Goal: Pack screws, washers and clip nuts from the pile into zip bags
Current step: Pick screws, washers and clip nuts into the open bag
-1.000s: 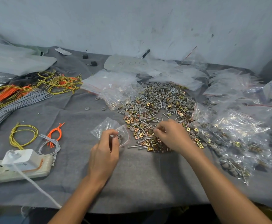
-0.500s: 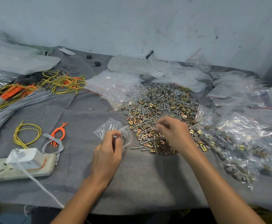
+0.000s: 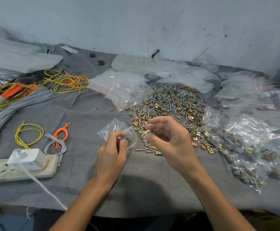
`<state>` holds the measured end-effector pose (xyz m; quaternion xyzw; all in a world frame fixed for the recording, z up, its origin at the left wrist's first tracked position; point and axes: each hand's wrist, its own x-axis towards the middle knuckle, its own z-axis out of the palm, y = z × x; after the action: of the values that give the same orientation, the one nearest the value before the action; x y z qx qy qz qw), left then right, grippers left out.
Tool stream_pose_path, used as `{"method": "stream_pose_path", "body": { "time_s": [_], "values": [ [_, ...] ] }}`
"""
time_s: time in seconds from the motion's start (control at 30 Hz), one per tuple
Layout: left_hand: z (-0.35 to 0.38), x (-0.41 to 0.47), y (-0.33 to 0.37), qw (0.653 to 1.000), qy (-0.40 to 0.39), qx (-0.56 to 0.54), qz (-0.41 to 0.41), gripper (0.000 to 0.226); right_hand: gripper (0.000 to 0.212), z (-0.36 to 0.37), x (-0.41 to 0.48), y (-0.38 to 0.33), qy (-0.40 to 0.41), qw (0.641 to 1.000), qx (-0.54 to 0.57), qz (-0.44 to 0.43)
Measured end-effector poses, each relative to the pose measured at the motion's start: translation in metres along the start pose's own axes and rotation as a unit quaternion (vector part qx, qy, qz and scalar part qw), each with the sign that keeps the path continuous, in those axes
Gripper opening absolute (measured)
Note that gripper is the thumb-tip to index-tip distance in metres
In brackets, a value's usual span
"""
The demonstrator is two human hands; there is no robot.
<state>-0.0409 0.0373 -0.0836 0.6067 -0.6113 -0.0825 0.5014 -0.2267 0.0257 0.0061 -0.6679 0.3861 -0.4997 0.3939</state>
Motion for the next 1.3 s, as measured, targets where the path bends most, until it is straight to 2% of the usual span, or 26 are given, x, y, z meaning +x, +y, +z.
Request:
{"method": "stream_pose_path", "body": {
  "time_s": [0.07,0.27,0.47,0.63,0.7,0.83,0.93,1.0,1.1,1.17,1.3],
  "values": [
    [0.000,0.000,0.001,1.000,0.002,-0.004,-0.001,0.019,0.035,0.006,-0.001,0.004,0.002,1.000,-0.004,0.003],
    [-0.001,0.000,0.004,1.000,0.005,-0.002,0.009,0.016,0.027,0.021,-0.004,0.023,-0.001,0.999,-0.048,-0.010],
    [-0.002,0.000,0.003,1.000,-0.002,-0.002,0.006,0.015,0.010,0.037,0.001,0.046,-0.061,0.974,-0.219,0.009],
    [-0.002,0.001,0.004,1.000,-0.001,-0.001,0.008,0.017,0.013,0.054,0.007,0.049,-0.060,0.939,-0.339,-0.017],
    [-0.002,0.001,0.004,1.000,0.002,-0.002,0.013,0.017,0.014,0.055,0.010,0.049,-0.061,0.936,-0.347,-0.023],
    [0.000,0.001,0.002,1.000,0.004,0.002,0.017,0.015,0.012,0.028,0.029,0.047,-0.036,0.958,-0.283,0.016],
    [0.000,0.001,0.001,1.000,0.002,0.010,0.015,0.019,0.011,-0.012,0.053,0.049,-0.003,0.939,-0.337,0.063],
    [-0.001,0.001,0.001,1.000,0.000,0.011,0.012,0.021,0.009,-0.033,0.065,0.052,-0.032,0.921,-0.374,0.106],
    [-0.001,0.001,0.002,1.000,0.000,0.011,0.006,0.022,0.005,-0.045,0.072,0.061,-0.129,0.895,-0.402,0.142],
    [-0.001,0.001,0.003,1.000,-0.002,0.012,0.000,0.022,0.010,-0.042,0.072,0.066,-0.169,0.881,-0.416,0.149],
    [-0.001,0.001,0.004,1.000,-0.007,0.005,-0.007,0.020,0.007,-0.030,0.070,0.070,-0.162,0.870,-0.450,0.118]
  ]
}}
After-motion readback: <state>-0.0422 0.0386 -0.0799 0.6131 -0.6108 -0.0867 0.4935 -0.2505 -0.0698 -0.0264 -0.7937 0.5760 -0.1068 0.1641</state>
